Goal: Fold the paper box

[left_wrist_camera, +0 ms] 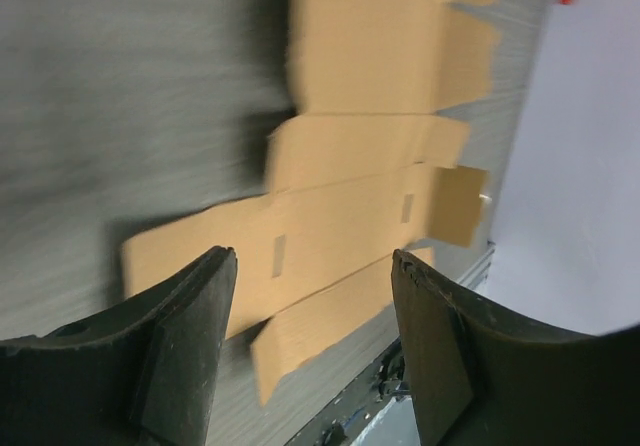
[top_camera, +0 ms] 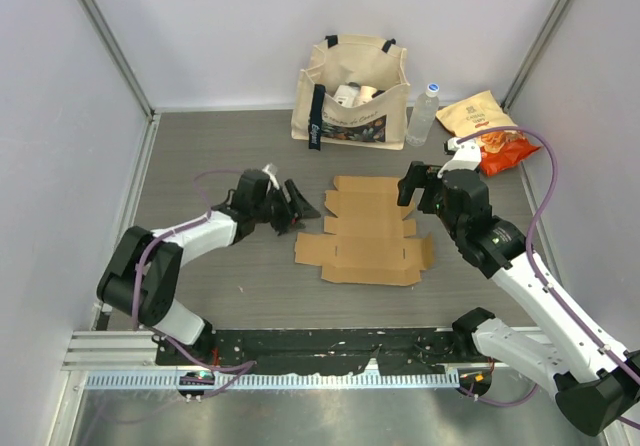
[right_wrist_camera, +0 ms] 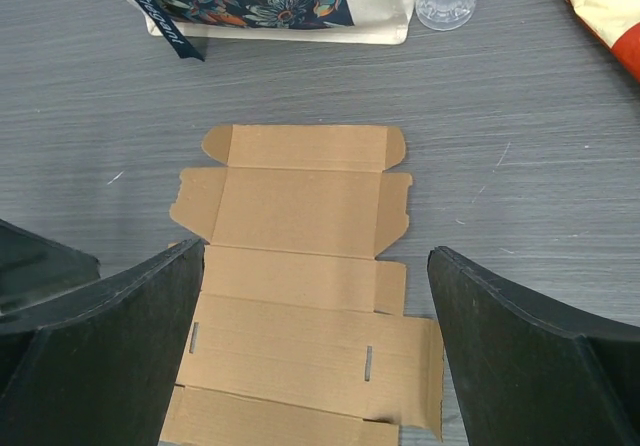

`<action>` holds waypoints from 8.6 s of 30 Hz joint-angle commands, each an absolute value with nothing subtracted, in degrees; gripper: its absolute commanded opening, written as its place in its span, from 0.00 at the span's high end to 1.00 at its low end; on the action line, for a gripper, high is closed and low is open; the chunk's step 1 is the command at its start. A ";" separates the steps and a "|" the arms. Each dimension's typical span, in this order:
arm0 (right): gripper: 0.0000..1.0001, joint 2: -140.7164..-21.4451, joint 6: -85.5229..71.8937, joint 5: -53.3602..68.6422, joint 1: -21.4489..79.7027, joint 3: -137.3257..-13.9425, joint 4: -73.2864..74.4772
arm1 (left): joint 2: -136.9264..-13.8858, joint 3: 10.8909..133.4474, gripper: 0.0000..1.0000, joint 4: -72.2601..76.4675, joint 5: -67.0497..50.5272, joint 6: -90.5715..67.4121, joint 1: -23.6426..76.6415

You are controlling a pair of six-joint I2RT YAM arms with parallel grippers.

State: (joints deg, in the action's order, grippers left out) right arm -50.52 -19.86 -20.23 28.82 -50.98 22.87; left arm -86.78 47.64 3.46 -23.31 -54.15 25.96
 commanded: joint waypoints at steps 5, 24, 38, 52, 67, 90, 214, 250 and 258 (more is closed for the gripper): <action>0.01 -49.48 -18.81 -20.92 29.09 -51.59 20.13 | -89.39 38.49 0.35 6.52 -15.49 -65.32 27.94; 0.01 -49.66 -16.70 -21.89 29.09 -51.15 20.92 | -82.52 41.84 0.18 -5.63 -1.48 -58.01 30.94; 0.01 -49.92 -17.40 -20.66 29.18 -50.63 20.30 | -88.50 38.49 0.60 4.48 -11.51 -63.54 31.02; 0.01 -62.39 -23.71 -18.28 26.48 -50.27 20.82 | -85.17 41.92 1.00 0.18 -8.35 -58.46 30.94; 0.09 -63.81 -34.71 -2.64 3.43 -37.72 25.75 | -77.97 52.13 0.48 -10.83 -6.85 -49.57 28.56; 0.86 -53.00 -66.96 6.68 30.84 -17.06 3.27 | -36.14 26.65 0.22 -20.66 -0.44 -66.59 34.80; 0.90 -88.95 14.25 45.62 24.96 -78.66 31.29 | -60.73 62.84 1.00 -42.28 -33.05 -17.67 27.16; 0.98 -56.96 -63.29 25.86 2.55 -24.26 -7.57 | -78.55 41.57 0.21 -0.54 -11.07 -51.24 24.96; 0.99 -54.67 -63.54 24.61 2.55 -19.25 -9.05 | -89.03 45.87 0.30 4.22 -11.52 -51.59 25.84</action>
State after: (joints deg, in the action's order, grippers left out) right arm -55.81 -62.39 26.63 2.48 -20.84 -4.58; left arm -86.70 41.82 -2.15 -11.62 -51.05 25.28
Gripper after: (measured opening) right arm 0.042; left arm 0.707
